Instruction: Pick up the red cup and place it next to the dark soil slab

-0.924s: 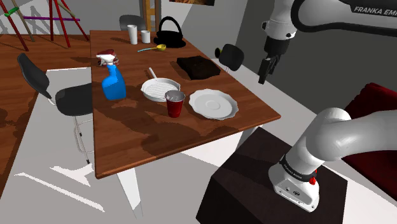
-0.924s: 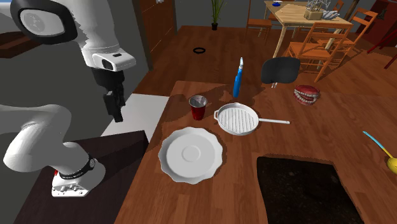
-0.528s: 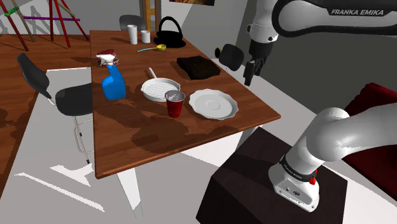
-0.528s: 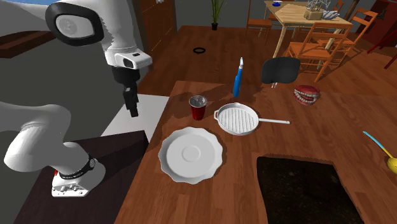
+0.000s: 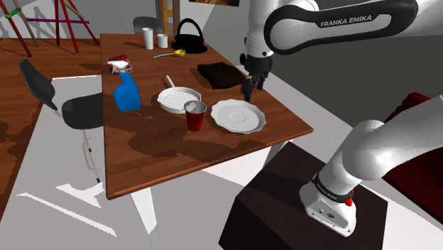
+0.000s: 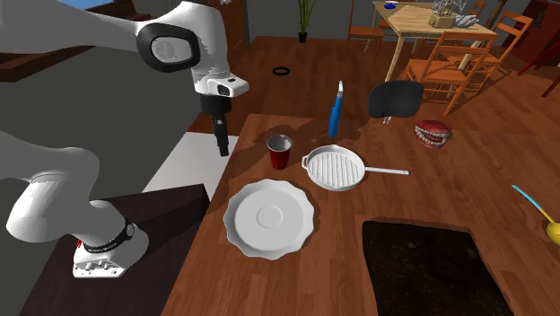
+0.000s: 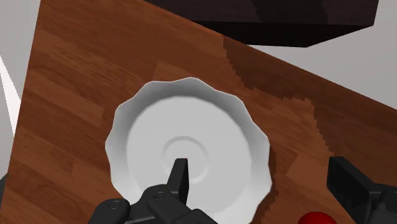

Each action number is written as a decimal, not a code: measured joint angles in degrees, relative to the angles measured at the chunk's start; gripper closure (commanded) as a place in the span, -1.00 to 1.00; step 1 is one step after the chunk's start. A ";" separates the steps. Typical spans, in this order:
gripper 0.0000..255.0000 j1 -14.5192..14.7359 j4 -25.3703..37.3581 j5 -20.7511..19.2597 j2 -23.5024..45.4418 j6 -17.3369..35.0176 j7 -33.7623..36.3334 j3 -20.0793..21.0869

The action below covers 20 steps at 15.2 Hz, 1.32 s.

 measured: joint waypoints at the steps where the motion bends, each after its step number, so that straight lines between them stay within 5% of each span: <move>1: -1.00 0.25 1.26 -0.02 1.91 0.55 1.24 1.00; 10: -1.00 1.28 13.72 -4.99 21.28 6.01 10.66 6.86; 20: -1.00 6.55 34.57 -14.20 44.26 4.98 19.85 8.89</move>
